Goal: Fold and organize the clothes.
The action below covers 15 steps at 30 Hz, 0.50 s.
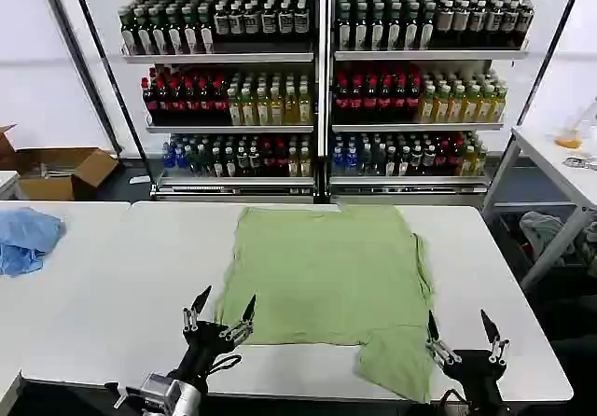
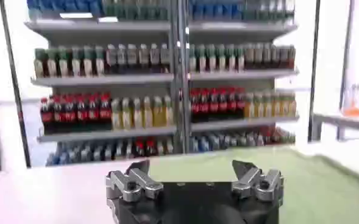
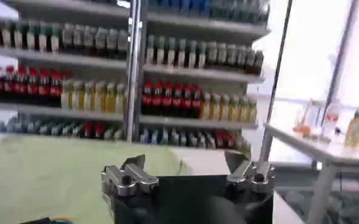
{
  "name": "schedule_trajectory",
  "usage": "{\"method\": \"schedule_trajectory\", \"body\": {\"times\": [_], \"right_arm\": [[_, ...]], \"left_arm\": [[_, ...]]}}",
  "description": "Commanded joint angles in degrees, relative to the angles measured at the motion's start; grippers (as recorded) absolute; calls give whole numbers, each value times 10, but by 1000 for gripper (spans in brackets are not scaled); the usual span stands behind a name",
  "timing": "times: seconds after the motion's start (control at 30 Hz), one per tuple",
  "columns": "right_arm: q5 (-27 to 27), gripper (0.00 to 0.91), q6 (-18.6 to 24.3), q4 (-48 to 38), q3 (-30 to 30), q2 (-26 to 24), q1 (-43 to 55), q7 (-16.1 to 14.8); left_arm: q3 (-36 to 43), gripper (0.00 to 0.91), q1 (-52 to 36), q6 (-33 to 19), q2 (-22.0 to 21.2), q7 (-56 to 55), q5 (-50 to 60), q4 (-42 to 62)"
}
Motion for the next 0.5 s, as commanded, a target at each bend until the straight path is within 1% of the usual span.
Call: {"method": "schedule_trajectory", "body": {"times": [0.03, 0.1, 0.13, 0.37, 0.5], "right_arm": [[21, 907, -116, -17, -10, -15, -26, 18], [21, 907, -117, -19, -15, -13, -23, 18], [21, 907, -121, -20, -28, -12, -17, 20], [22, 907, -134, -53, -67, -14, 17, 26], [32, 907, -132, -61, -82, -7, 23, 38]], "left_arm": [[-2, 907, -14, 141, 53, 0, -8, 37], [0, 907, -25, 151, 56, -7, -12, 49], [0, 907, -30, 153, 58, -19, -24, 55], [5, 907, -62, 153, 64, -33, -39, 104], [6, 907, -75, 153, 64, -43, -83, 114]]}}
